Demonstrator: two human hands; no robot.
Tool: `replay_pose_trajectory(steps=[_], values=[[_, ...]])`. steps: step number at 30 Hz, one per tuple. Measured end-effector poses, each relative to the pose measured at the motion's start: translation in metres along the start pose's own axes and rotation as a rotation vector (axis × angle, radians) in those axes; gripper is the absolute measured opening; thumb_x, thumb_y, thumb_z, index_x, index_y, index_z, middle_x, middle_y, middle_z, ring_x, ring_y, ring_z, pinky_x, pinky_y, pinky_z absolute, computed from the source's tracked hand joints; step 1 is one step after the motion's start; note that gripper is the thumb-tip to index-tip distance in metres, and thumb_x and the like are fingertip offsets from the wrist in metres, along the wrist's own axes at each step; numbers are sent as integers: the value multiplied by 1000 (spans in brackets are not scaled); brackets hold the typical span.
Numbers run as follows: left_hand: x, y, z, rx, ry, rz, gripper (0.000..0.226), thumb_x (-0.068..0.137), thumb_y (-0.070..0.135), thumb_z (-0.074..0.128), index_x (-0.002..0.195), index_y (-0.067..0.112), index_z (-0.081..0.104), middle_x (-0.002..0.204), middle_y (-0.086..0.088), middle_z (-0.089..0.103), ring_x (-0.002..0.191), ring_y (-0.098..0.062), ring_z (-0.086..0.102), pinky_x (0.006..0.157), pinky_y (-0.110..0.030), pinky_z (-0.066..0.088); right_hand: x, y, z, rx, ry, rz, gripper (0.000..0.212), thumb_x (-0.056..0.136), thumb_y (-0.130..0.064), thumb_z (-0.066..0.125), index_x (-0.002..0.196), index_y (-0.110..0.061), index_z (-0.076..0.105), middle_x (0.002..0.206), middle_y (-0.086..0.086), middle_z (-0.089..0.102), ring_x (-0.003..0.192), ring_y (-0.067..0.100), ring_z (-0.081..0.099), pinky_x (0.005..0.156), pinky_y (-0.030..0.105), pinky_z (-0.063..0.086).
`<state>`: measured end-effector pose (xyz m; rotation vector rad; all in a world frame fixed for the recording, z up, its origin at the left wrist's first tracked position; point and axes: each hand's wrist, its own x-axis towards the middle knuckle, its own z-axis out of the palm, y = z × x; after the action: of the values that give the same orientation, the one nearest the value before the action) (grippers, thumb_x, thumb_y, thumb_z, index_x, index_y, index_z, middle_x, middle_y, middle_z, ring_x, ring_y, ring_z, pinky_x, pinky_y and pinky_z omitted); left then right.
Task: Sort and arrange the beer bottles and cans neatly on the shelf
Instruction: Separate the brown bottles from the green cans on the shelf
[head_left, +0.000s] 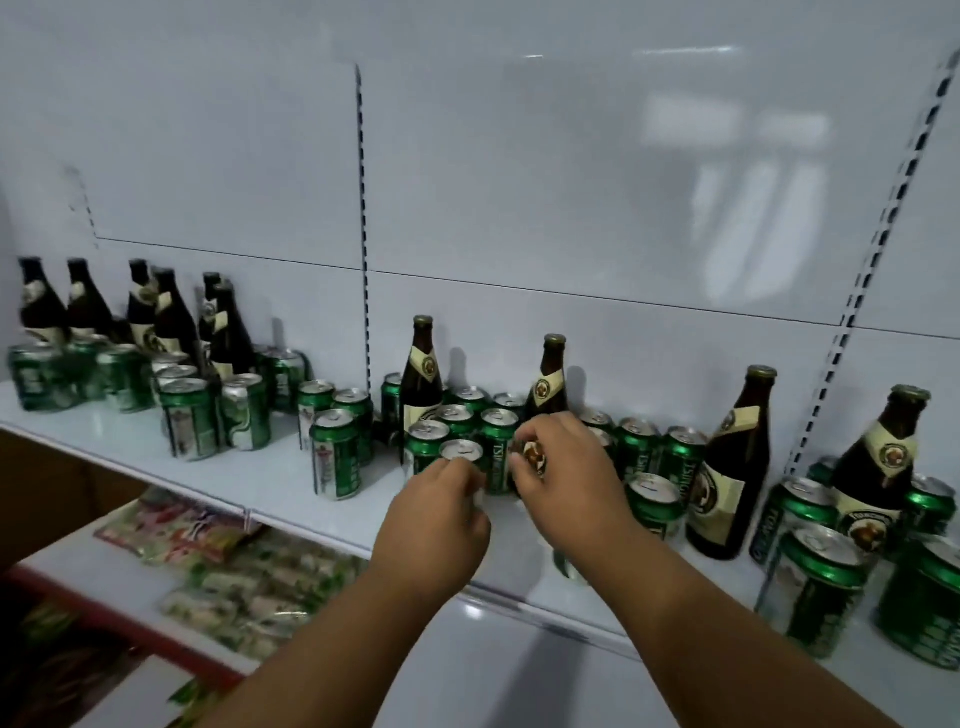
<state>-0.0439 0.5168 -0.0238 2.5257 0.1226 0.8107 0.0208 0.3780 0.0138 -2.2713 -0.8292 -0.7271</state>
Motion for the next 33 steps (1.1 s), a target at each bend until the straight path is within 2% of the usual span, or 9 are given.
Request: replay_pose_trajectory(steps=[2,5,10,13,16,22,25,29,33], values=[[4,-39,-18,-9,-4,-4,21,82,21,61,101,29,57,99,12,57,90,-12,56,75,-29,46,11,-27,31,35,12,3,14,88,-21,66,101,-19,63,98,-9,50,89,10,50,79,25,41],[11,-101,-48,-6,-1,-20,23,84,22,60,107,28,56,101,15,55,92,-10,55,74,-24,42,27,-75,82,75,-3,6,14,87,-20,67,101,-20,63,99,-11,51,91,6,50,82,22,42],[28,-174,-82,-40,-62,-54,21,87,21,59,108,26,57,104,10,58,93,-12,56,79,-29,48,53,-122,138,52,-75,53,15,91,-23,63,105,-20,62,96,-13,47,88,5,46,77,18,34],[44,-196,-87,-90,-67,-55,20,88,23,59,107,29,58,105,12,59,92,-9,56,77,-25,45,73,-127,151,6,-155,77,16,94,-25,60,109,-20,62,99,-9,50,91,9,50,80,22,39],[68,-211,-90,-114,-66,-69,18,89,24,59,106,27,58,104,12,60,92,-11,56,78,-28,46,97,-127,158,-4,-220,104,17,95,-25,58,112,-21,61,106,-5,55,96,13,56,87,31,47],[120,-235,-96,-33,-151,-67,24,87,19,58,110,24,59,108,4,61,91,-17,58,81,-38,52,152,-121,186,17,-265,119,24,96,-23,57,119,-19,60,113,2,59,100,17,59,89,30,47],[145,-255,-101,36,-193,-33,34,87,10,55,119,19,59,117,-1,59,103,-21,58,89,-37,50,173,-120,204,-19,-326,134,27,97,-25,56,122,-19,60,120,4,58,101,20,60,88,31,48],[186,-284,-100,165,-254,32,46,87,13,59,131,21,52,126,-4,54,115,-24,53,95,-36,47,194,-124,224,-155,-421,179,19,93,-35,61,105,-20,62,106,3,59,95,24,60,80,33,49],[225,-303,-91,257,-440,153,64,82,21,69,141,24,42,134,-8,49,122,-28,50,101,-36,44,205,-130,238,-306,-505,282,24,89,-38,65,97,-16,59,101,5,62,96,24,59,82,35,50]])
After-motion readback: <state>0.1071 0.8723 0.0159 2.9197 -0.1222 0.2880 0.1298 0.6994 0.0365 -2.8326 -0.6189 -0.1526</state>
